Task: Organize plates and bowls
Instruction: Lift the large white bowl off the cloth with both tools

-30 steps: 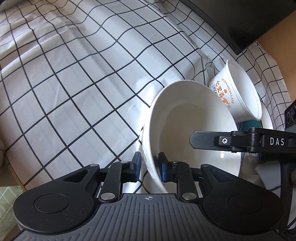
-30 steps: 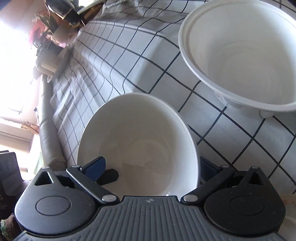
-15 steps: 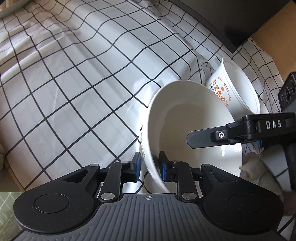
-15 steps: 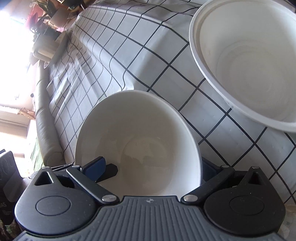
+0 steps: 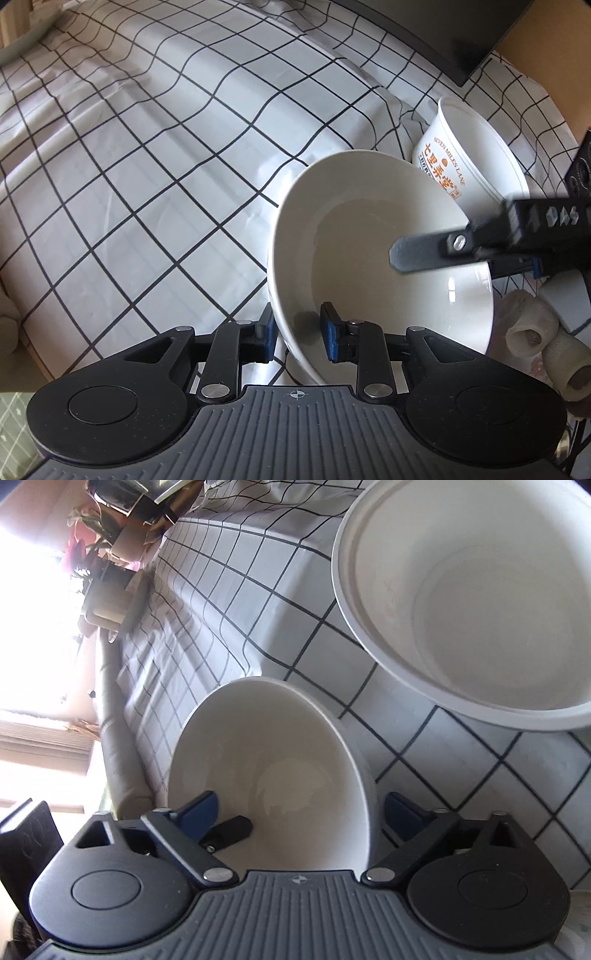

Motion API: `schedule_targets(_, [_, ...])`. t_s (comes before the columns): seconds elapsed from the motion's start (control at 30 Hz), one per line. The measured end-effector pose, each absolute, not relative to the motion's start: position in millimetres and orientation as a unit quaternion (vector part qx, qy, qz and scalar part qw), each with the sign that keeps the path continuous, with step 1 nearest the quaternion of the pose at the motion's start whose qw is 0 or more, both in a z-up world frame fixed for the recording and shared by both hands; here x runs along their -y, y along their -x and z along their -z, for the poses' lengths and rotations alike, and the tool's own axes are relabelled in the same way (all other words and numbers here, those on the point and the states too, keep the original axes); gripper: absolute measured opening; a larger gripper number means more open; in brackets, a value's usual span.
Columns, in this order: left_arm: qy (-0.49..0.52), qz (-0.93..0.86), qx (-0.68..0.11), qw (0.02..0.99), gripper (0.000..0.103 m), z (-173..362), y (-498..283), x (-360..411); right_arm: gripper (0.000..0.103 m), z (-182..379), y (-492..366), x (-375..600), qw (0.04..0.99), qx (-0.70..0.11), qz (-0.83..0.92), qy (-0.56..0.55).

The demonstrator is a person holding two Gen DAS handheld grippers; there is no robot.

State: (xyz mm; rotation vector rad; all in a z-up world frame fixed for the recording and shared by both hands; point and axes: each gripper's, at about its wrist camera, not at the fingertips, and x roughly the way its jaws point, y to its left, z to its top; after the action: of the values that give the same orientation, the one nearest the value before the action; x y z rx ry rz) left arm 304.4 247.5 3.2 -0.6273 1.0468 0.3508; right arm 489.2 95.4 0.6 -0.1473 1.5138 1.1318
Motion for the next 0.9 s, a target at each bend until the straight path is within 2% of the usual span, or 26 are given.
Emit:
schedule_targets(0.1, [0.302, -0.163, -0.486, 0.803, 0.029, -3, -303, -250, 0.058, -6, -482, -96, 0.606, -0.624, -0.482, 0.102])
schedule_targets(0.17, [0.306, -0.163, -0.485, 0.803, 0.028, -2, -303, -251, 0.055, -8, -475, -95, 0.621, -0.605, -0.483, 0.126])
schedule_targets(0.3, [0.317, -0.17, -0.487, 0.796, 0.027, -3, -303, -252, 0.054, -12, -459, -94, 0.644, -0.564, -0.485, 0.178])
schedule_targets(0.63, [0.327, -0.179, -0.494, 0.786, 0.025, -5, -307, -255, 0.051, -11, -435, -96, 0.68, -0.522, -0.466, 0.217])
schedule_targets(0.9, [0.336, -0.174, -0.518, 0.767, 0.024, -13, -300, -266, 0.048, -20, -422, -85, 0.685, -0.553, -0.444, 0.164])
